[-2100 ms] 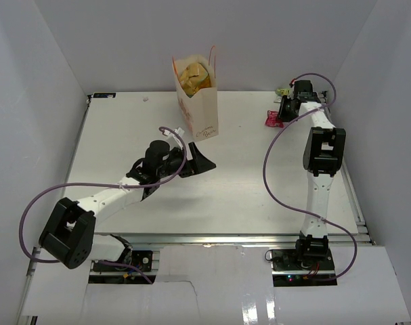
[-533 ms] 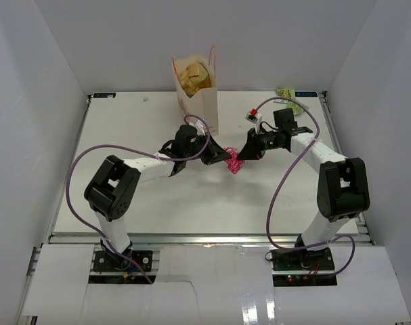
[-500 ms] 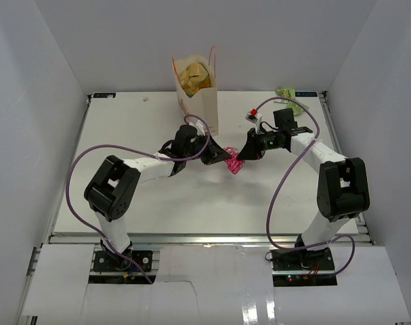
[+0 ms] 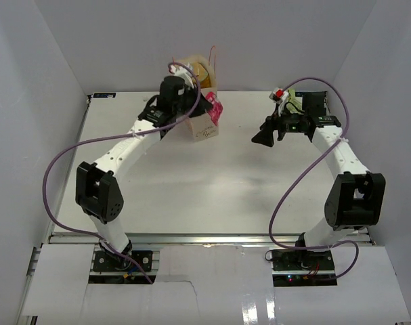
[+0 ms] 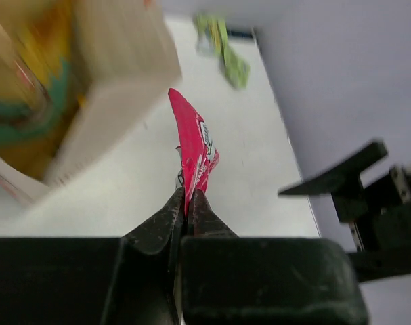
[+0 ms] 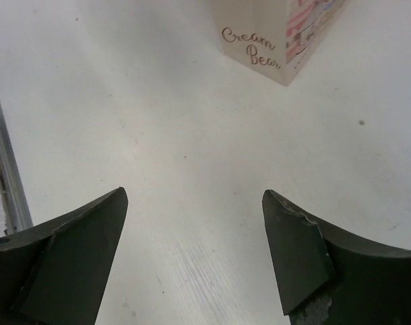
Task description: Place the snacks into the paper bag
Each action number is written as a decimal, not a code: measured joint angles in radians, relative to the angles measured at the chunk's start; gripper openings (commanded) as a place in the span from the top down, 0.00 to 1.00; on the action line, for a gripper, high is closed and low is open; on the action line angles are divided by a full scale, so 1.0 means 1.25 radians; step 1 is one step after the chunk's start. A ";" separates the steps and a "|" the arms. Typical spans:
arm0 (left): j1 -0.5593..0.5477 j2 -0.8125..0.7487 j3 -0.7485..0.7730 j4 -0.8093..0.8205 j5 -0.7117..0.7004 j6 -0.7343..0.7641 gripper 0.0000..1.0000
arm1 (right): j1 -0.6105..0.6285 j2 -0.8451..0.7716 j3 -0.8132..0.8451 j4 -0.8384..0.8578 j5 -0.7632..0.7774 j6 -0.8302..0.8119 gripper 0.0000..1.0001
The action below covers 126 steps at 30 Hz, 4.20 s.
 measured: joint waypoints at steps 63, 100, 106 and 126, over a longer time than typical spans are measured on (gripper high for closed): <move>0.058 0.297 0.484 0.139 -0.458 0.734 0.18 | -0.084 -0.049 -0.108 0.002 0.113 0.008 0.10; 0.080 0.359 0.524 0.086 -0.310 0.619 0.50 | -0.104 0.009 -0.045 0.005 0.143 0.086 0.11; 0.089 0.385 0.524 0.084 -0.305 0.613 0.47 | -0.106 0.009 -0.049 0.005 0.140 0.089 0.11; 0.096 0.396 0.524 0.078 -0.272 0.592 0.70 | -0.114 0.009 -0.053 0.006 0.136 0.103 0.11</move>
